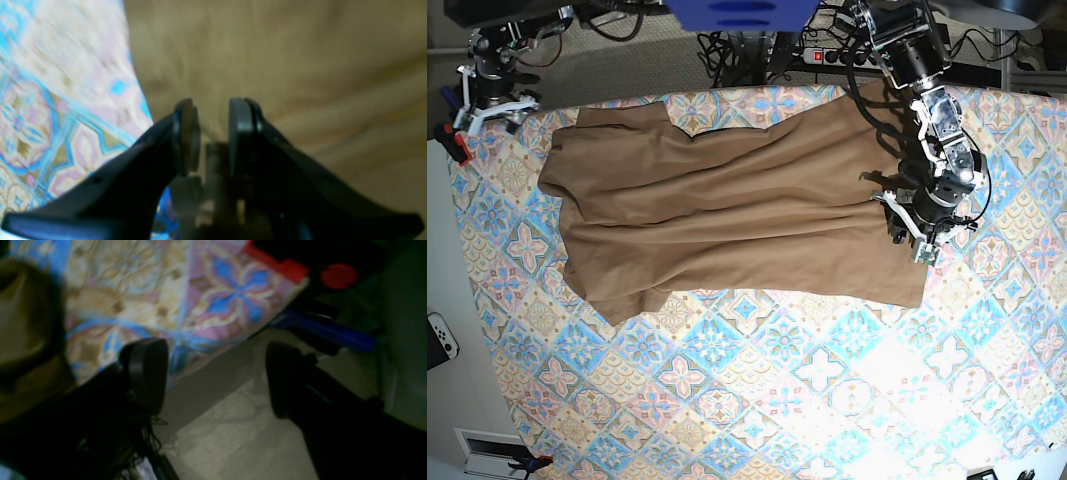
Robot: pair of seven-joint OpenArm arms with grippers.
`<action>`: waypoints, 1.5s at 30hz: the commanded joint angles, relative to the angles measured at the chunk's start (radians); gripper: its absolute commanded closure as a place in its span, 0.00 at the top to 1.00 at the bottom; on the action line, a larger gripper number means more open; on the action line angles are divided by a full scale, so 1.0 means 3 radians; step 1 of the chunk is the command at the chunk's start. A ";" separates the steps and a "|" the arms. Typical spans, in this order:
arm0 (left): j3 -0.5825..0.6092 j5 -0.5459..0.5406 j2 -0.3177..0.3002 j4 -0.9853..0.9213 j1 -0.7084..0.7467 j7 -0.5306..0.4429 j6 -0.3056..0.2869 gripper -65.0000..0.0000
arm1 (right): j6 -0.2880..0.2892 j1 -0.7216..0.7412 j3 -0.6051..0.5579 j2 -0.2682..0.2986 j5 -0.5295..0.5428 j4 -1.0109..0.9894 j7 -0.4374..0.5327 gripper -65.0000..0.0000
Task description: Layout the t-shirt on the table in an organized manner, then fold the t-shirt properly
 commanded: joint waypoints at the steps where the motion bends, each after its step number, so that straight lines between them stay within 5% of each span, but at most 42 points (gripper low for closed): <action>1: -0.0008 -0.0030 -0.0016 0.0061 -0.0080 -0.0046 0.0007 0.28 | -0.0002 -0.0021 -0.0002 0.0045 0.0140 0.0143 0.0096 0.68; 9: -0.0018 -0.0066 0.0086 0.0342 -0.0039 -0.0046 0.0007 0.27 | -0.0002 -0.0139 -0.0165 0.0045 0.0278 0.0327 0.0085 0.68; 14: -0.0018 -0.0547 0.0137 0.0669 0.0105 -0.0046 0.0007 0.27 | -0.0002 -0.0328 -0.0610 0.0040 0.0294 0.0327 0.0091 0.68; 19: -0.0018 -0.1012 0.0112 0.0991 0.0304 -0.0026 0.0007 0.27 | -0.0002 -0.0364 -0.0651 0.0040 0.0294 0.0301 0.0080 0.68; 29: -0.0023 -0.1048 0.0112 0.1216 0.0350 0.0624 0.0007 0.28 | -0.0002 -0.0548 -0.0697 0.0040 0.0299 0.0000 0.0106 0.68; 45: -0.0023 -0.1027 0.0112 0.1211 0.0422 0.0650 0.0007 0.28 | -0.0002 -0.0927 -0.1434 0.0040 0.0631 -0.0057 0.0106 0.68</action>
